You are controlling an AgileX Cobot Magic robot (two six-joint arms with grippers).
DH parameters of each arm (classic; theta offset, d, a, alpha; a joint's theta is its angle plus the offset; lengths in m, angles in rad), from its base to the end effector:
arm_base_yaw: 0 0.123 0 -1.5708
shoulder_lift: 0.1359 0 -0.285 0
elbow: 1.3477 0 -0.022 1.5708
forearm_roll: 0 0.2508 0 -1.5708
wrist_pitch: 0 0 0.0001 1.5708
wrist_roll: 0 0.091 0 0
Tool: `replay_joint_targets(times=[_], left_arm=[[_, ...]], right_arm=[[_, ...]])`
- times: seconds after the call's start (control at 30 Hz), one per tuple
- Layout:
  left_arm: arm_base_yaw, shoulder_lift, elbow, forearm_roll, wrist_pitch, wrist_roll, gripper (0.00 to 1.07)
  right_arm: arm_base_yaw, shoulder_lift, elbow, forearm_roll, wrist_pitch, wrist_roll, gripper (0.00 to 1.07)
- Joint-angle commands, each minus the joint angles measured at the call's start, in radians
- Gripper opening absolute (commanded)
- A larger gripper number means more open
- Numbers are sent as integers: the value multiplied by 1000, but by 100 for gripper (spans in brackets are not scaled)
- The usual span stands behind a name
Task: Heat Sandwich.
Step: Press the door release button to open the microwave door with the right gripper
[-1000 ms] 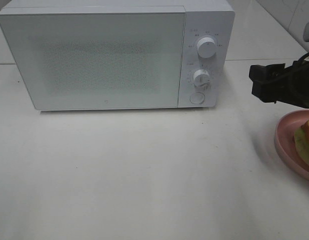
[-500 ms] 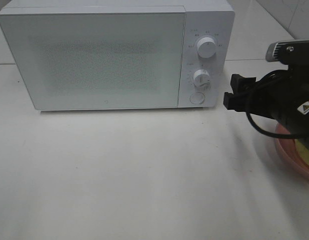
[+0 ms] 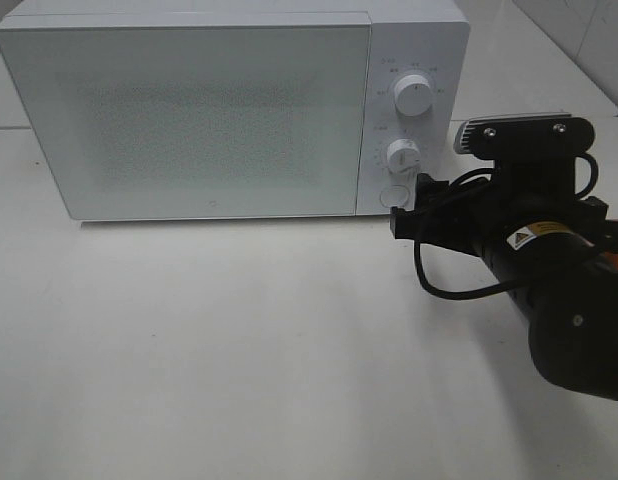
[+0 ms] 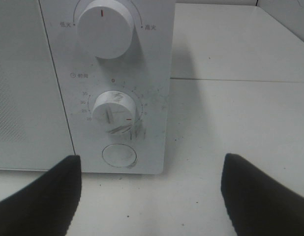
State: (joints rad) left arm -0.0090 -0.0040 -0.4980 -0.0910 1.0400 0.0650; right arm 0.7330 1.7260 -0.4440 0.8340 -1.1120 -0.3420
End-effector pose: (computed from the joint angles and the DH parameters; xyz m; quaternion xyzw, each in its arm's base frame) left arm -0.0046 -0.0071 0.2787 0.0326 0.8458 -0.0306 0.5317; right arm 0.2337 0.1292 0.1534 -0.0198 0.7713 -0.0226 0.6357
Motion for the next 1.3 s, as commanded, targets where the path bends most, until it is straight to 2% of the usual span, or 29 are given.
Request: replay_joint_targets(times=[0.03,0.5,0.63,0.7,0.73,0.8,0.87,0.97,1.07,1.1,1.2,1.3], left_arm=[[2,-26,3,0,-3,0,98],[2,-26,3,0,-3,0,98],[2,-26,3,0,-3,0,98],[2,-26,3,0,-3,0,98],[2,-26,3,0,-3,0,98],[2,-26,3,0,-3,0,98],[2,-26,3,0,-3,0,98],[2,-26,3,0,-3,0,98],[2,-26,3,0,-3,0,98],[2,-26,3,0,-3,0,98],[2,-26,3,0,-3,0,98],[2,-26,3,0,-3,0,98]], right_arm=[[14,21,-25,17,-10,-14,75],[14,23,-38,20,15,-12,75],[14,23,-38,17,28,83,75],[14,23,-38,17,28,169,75],[14,23,-38,17,28,283,75],[14,23,-38,17,28,332,75],[14,23,-38,17,32,533,75],[14,23,-38,17,42,654,75],[14,23,-38,17,86,910,74],[14,23,-38,17,86,910,74],[14,23,-38,17,137,1129,69],[14,23,-38,17,157,1216,65]])
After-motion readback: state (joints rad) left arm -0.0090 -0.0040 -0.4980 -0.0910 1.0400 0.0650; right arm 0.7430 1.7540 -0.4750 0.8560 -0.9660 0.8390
